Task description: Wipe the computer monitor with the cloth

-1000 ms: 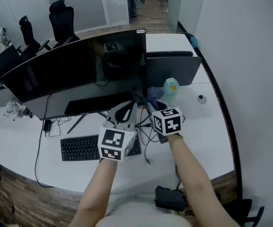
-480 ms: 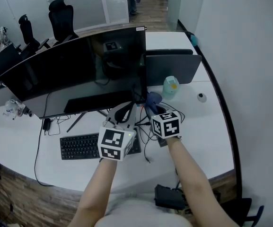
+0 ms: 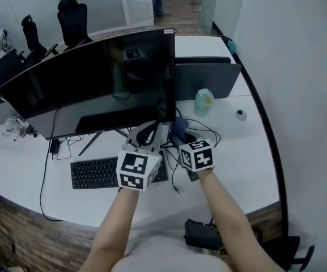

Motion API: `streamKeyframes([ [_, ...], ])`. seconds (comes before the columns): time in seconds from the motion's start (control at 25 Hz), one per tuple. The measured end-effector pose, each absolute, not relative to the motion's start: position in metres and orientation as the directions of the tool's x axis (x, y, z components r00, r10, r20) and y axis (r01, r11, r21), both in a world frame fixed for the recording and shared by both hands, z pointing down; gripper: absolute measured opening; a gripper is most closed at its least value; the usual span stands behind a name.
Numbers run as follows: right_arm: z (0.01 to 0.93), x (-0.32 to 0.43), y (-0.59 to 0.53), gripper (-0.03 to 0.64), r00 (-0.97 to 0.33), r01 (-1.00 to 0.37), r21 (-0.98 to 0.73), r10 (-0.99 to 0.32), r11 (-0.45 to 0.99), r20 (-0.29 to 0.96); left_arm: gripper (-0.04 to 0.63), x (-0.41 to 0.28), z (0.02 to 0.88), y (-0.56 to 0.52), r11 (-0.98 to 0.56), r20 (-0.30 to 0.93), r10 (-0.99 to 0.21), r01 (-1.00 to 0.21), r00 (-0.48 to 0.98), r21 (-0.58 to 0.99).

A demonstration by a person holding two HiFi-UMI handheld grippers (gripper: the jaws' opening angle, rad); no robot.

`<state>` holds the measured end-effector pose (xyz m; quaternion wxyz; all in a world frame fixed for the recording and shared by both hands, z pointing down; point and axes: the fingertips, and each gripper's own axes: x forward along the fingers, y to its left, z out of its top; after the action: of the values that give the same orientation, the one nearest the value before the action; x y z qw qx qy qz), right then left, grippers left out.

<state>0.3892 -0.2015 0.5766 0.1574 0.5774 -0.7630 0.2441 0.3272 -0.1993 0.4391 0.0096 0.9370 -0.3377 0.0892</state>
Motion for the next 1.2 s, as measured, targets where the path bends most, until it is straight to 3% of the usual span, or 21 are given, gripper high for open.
streamKeyframes([
  [0.64, 0.58, 0.371, -0.199, 0.067, -0.307, -0.951, -0.156, -0.784, 0.266, 0.54, 0.006, 0.314, 0.444, -0.197, -0.766, 0.187, -0.636, -0.643, 0.749, -0.03],
  [1.2, 0.572, 0.38, -0.229, 0.067, -0.229, -0.973, -0.098, -0.823, 0.21, 0.519, 0.006, 0.286, 0.452, -0.208, -0.738, 0.205, -0.663, -0.675, 0.72, -0.016],
])
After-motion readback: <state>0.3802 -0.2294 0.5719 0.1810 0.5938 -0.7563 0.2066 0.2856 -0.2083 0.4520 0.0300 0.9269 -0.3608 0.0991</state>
